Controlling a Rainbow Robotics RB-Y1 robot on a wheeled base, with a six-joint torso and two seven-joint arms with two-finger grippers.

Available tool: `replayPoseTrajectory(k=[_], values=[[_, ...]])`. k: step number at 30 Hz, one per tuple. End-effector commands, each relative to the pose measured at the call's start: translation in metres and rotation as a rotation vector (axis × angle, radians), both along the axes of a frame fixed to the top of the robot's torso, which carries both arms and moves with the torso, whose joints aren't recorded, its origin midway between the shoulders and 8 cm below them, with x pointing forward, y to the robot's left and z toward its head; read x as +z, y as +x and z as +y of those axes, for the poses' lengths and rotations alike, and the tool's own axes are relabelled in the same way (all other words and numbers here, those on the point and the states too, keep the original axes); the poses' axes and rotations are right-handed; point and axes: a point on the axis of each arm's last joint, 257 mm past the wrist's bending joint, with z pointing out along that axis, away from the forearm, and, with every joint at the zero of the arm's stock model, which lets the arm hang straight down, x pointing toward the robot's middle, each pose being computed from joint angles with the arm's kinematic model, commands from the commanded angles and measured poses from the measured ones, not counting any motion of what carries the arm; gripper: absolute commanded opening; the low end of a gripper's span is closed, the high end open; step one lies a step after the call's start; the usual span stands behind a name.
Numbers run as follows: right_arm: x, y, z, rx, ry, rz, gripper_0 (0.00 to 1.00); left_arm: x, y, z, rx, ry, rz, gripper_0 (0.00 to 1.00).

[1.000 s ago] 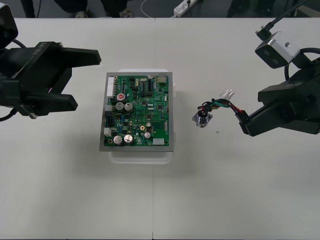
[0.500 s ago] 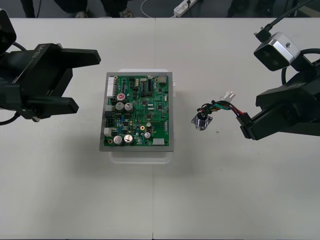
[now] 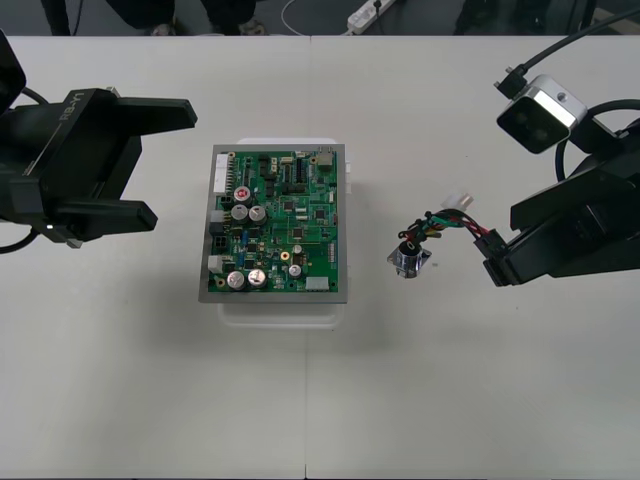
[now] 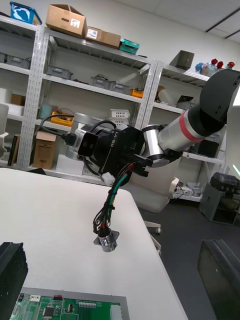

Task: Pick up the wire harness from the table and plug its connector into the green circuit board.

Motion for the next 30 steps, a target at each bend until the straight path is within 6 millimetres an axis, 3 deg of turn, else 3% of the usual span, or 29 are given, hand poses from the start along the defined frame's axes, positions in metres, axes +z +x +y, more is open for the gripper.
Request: replayPoseTrajectory(k=[1, 30], values=[[-0.009, -0.010, -0.002, 0.021, -0.037, 0.026, 0.00, 0.001, -0.014, 0.003, -0.017, -0.016, -0.078, 1.00], [-0.019, -0.023, 0.007, 0.088, -0.073, 0.069, 0.00, -0.003, -0.019, -0.001, -0.042, -0.021, -0.063, 1.00]])
